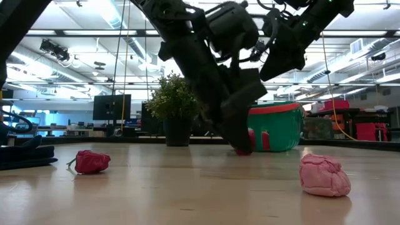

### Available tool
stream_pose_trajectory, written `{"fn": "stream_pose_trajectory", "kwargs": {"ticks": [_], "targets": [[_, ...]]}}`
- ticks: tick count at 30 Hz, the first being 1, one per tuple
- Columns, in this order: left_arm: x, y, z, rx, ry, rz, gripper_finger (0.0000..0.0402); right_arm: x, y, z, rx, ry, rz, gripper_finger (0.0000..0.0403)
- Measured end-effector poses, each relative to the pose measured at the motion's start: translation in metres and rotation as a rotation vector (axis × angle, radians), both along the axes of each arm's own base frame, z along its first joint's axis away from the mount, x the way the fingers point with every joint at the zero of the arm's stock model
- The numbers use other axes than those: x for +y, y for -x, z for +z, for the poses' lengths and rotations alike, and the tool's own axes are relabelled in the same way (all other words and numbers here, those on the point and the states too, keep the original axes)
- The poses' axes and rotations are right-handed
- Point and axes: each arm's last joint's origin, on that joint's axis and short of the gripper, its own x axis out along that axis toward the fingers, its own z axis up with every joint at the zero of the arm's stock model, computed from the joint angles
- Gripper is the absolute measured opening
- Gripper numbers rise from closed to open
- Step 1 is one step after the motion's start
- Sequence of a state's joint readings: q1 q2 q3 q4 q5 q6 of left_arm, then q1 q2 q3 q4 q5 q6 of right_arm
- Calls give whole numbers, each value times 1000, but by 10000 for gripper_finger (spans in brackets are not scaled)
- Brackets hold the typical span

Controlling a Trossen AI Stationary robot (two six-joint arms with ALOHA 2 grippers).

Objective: Pick and placing Produce into tupperware
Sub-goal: Put the red cherry into the basket

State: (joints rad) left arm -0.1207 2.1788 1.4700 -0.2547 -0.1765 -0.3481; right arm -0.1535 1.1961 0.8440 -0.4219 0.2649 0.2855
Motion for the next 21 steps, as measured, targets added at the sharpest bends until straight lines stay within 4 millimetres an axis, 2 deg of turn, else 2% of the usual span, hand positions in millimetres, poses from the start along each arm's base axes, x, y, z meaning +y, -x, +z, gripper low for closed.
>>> {"fn": "stream_pose_trajectory", "kwargs": {"ticks": [2, 5, 10, 17, 21], "targets": [[-6, -1, 2, -3, 5, -18, 14, 0, 0, 0, 0, 0, 0, 140], [-16, -4, 10, -19, -4, -57, 23, 0, 0, 0, 0, 0, 0, 140], [-25, -9, 36, 1, -93, -112, 15, 0, 0, 0, 0, 0, 0, 140], [-3, -7, 91, 145, -465, 71, 26, 0, 2, -1, 18, -3, 0, 140], [12, -6, 117, 185, -593, 109, 20, 2, 15, -3, 102, -48, -28, 140]]}}
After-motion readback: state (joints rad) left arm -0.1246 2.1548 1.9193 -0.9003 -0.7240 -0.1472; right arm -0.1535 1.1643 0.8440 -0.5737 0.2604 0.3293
